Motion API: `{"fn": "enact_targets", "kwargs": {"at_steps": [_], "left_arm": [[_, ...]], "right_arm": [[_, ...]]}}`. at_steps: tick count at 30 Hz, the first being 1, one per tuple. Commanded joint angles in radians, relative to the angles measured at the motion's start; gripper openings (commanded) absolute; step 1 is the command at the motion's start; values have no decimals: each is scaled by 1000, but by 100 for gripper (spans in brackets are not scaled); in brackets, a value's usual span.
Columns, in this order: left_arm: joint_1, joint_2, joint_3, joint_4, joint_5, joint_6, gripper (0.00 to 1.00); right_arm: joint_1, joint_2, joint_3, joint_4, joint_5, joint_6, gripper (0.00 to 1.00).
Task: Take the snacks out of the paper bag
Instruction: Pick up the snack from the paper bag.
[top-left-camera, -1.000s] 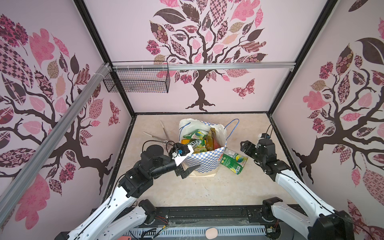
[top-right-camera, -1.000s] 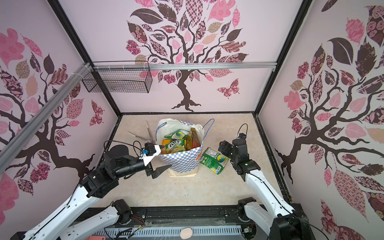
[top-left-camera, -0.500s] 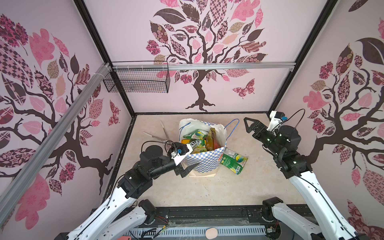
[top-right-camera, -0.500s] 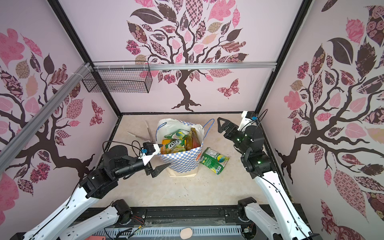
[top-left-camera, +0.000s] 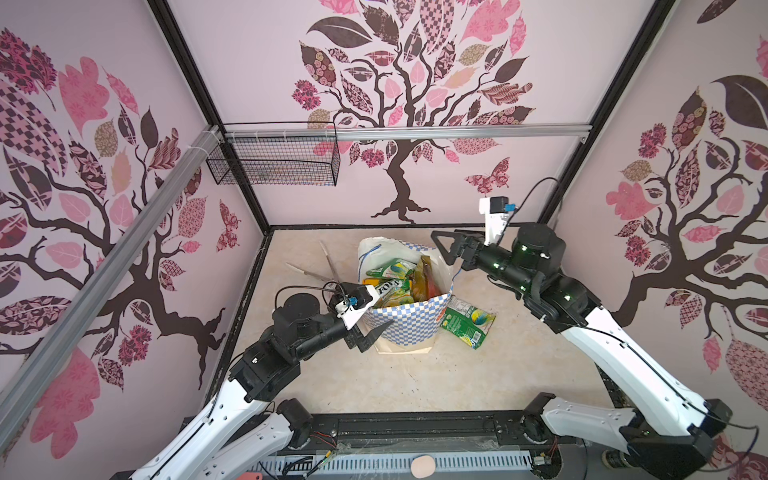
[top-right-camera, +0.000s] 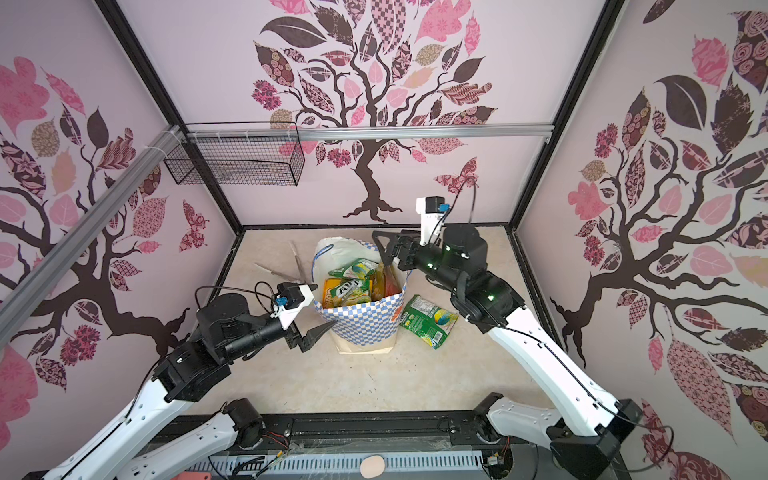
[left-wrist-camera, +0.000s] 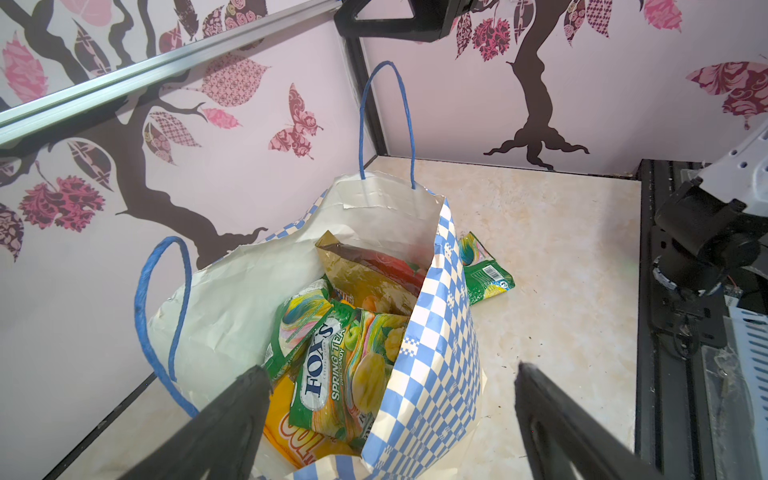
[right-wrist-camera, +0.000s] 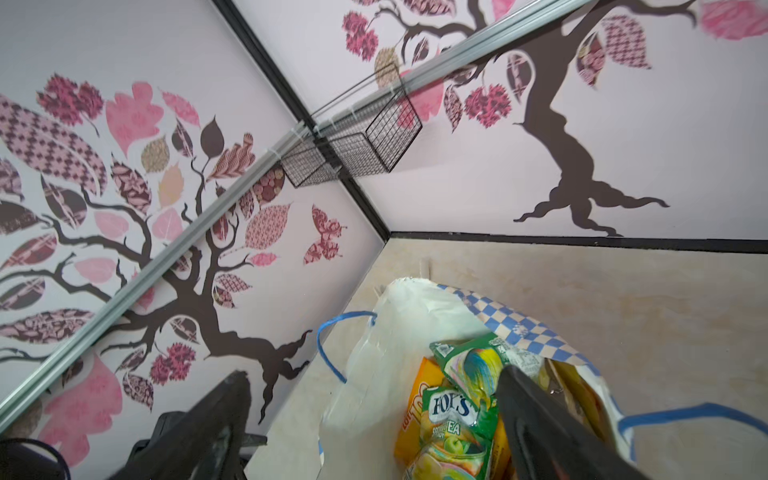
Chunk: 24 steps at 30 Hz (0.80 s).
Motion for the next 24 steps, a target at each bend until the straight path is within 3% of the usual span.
{"fn": "enact_targets", "kwargs": {"at_steps": [1, 7, 14, 24], "left_arm": [[-3, -6, -21, 12, -24, -6, 94], [-2, -7, -21, 12, -40, -6, 95], [-2, 4, -22, 13, -52, -12, 99], [-1, 1, -28, 18, -75, -11, 99]], "right_arm": [[11, 101, 106, -189, 28, -109, 95], [115, 253, 191, -395, 313, -283, 94], [116, 418, 265, -538, 383, -334, 94], [116, 532, 236, -500, 472, -376, 96]]}}
